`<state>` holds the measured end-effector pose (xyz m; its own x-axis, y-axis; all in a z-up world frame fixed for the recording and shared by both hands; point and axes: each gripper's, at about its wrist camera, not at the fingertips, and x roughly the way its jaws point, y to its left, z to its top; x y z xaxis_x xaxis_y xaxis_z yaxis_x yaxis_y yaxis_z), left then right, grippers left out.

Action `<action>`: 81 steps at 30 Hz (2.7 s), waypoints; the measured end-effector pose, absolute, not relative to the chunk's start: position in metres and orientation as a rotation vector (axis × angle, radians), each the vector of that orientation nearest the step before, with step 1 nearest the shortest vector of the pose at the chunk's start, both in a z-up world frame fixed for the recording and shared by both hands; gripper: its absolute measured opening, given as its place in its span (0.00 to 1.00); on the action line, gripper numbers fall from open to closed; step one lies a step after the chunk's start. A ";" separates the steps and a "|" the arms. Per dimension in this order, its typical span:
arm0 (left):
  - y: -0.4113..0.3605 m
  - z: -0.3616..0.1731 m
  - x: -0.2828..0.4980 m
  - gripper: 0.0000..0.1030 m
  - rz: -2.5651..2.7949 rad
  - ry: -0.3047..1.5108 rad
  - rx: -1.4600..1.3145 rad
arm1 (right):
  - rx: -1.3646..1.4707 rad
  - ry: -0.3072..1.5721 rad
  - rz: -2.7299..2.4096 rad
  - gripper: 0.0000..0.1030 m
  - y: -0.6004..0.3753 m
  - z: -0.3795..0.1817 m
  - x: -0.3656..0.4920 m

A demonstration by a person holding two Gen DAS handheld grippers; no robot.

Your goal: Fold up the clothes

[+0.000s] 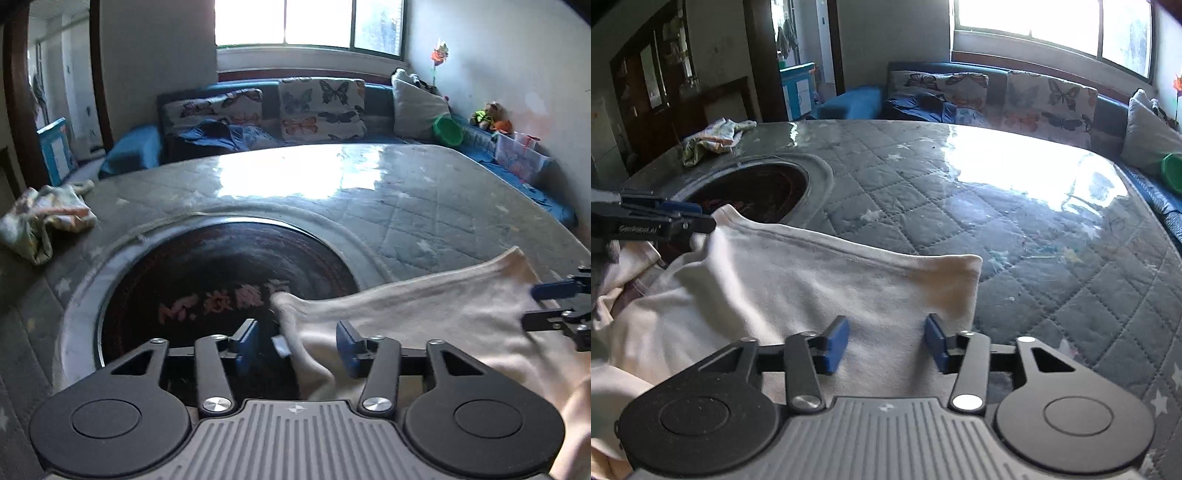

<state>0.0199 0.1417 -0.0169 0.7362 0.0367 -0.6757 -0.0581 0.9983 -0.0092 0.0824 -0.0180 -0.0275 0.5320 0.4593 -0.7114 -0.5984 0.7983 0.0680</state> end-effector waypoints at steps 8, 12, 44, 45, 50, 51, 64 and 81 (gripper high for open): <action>0.133 -0.029 0.022 0.08 0.102 0.753 0.020 | -0.223 0.787 0.645 0.71 -0.014 -0.028 0.080; 0.134 -0.031 0.018 0.08 0.157 0.732 0.080 | -0.242 0.790 0.650 0.76 -0.010 -0.029 0.082; 0.150 0.012 -0.040 0.21 0.137 0.685 0.135 | -0.351 0.672 0.839 0.80 0.060 0.001 0.079; 0.142 0.015 -0.049 0.21 0.107 0.679 0.137 | -0.349 0.666 0.844 0.79 0.055 0.005 0.072; 0.105 0.033 -0.094 0.21 -0.057 0.660 0.134 | -0.333 0.649 0.895 0.72 0.034 0.025 0.038; 0.097 0.035 -0.102 0.21 -0.090 0.657 0.140 | -0.332 0.649 0.913 0.70 0.031 0.028 0.031; 0.060 0.008 -0.119 0.23 -0.144 0.758 0.223 | -0.374 0.714 1.062 0.35 0.053 0.011 -0.024; 0.067 0.013 -0.146 0.04 -0.201 0.741 0.210 | -0.439 0.702 1.045 0.04 0.035 0.016 -0.054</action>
<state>-0.1465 0.0674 0.0130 0.7206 -0.1067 -0.6851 0.2542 0.9599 0.1179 -0.0538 0.0351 0.0161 0.3184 0.6293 -0.7090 -0.8945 0.4470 -0.0050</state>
